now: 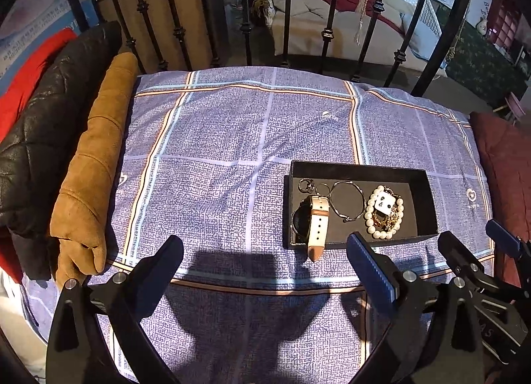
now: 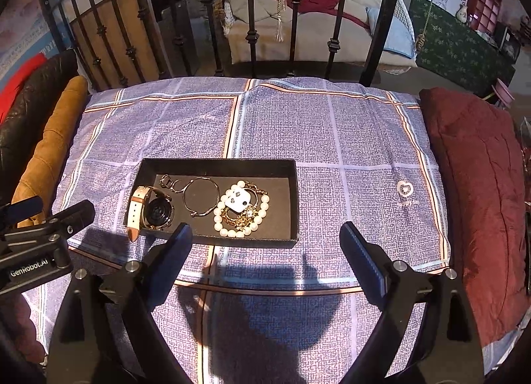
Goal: Organize jewelry
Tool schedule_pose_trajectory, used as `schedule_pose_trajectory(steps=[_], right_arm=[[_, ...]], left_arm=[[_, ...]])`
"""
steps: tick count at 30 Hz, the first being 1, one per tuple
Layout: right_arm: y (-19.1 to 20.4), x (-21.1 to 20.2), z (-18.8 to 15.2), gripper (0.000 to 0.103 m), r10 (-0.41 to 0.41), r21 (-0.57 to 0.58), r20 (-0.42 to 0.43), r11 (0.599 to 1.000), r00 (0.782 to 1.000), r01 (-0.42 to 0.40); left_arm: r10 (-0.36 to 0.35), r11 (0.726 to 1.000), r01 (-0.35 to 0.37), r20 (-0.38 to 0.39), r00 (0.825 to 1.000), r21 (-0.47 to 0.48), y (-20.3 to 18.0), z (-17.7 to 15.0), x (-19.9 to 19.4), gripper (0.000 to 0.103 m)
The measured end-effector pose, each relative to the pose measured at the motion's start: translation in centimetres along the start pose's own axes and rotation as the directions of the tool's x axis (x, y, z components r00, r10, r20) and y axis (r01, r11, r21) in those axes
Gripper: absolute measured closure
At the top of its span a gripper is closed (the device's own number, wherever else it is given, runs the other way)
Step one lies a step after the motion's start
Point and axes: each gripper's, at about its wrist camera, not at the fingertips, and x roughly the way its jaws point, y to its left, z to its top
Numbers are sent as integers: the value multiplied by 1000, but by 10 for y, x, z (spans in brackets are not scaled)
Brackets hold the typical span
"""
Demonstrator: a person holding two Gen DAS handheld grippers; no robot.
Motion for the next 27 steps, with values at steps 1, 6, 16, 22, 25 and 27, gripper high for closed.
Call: schedule_pose_trajectory(steps=[1,6,16,22,25,27], right_arm=[[0,0,0,14,-1,1,1,1000,1000,1],[-1,-3,-2,14,3,4,6,1000,1000,-3],[-3,-4,-4,14,3,6,8,1000,1000,-3],[-5,-5,-4,14,4,8,14,1000,1000,-4],[-6,-6,-4,14,4,10,18,1000,1000,-5],[-6,-6,-3,14,5,10,17,1000,1000,-6]], left_arm=[[7,1000,-7,0,1000,-2,0,0,0,7],[-1,1000,1,-4,1000,-3,2,-3,-2,7],[3,999,-4,4,1000,33,-7,-6,-6,7],[2,999,-2,9,1000,42,-10,-7,-7,7],[-1,999,0,10,1000,47,-12,-7,-8,7],[-1,999,1,9,1000,50,-14,-8,-8,7]])
